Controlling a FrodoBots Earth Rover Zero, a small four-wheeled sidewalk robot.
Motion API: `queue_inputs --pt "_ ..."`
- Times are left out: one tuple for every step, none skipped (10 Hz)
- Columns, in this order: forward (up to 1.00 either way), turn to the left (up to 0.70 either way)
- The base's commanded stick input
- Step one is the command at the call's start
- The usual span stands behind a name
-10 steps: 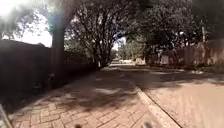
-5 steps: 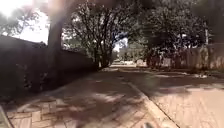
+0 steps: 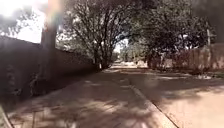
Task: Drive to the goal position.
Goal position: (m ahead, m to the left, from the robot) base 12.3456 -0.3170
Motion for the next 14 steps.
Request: queue_inputs --pt "0.70 0.00" --pt "0.70 0.00" --pt "0.70 0.00" --pt "0.70 0.00" --pt "0.70 0.00" --pt "0.70 -0.16" --pt "0.70 -0.35" --pt "0.70 -0.32" --pt "0.70 -0.16" --pt "0.70 -0.05" --pt "0.70 0.00" --pt "0.70 0.00" --pt "0.70 0.00" --pt "0.70 0.00"
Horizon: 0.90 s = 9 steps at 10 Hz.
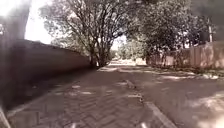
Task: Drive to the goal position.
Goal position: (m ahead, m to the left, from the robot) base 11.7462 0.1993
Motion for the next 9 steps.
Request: queue_inputs --pt "0.70 0.00" --pt "0.70 0.00" --pt "0.70 0.00" --pt "0.70 0.00" --pt "0.70 0.00" --pt "0.70 0.00" --pt "0.70 0.00" --pt "0.70 0.00" --pt "0.70 0.00"
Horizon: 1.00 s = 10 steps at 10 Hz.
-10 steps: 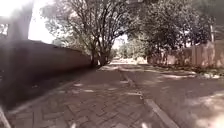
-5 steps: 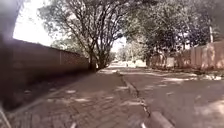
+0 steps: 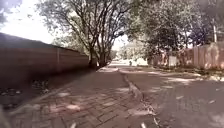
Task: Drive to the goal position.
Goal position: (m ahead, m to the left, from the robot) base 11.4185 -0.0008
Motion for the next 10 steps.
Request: queue_inputs --pt "0.70 0.00" --pt "0.70 0.00" --pt "0.70 0.00" --pt "0.70 0.00" --pt "0.70 0.00" --pt "0.70 0.00" --pt "0.70 0.00" --pt "0.70 0.00" --pt "0.70 0.00" --pt "0.70 0.00"
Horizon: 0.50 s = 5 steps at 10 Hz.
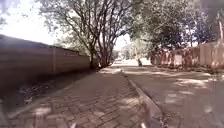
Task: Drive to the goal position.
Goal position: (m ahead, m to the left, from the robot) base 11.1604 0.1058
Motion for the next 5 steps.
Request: queue_inputs --pt "0.70 0.00" --pt "0.70 0.00" --pt "0.70 0.00" --pt "0.70 0.00" --pt "0.70 0.00"
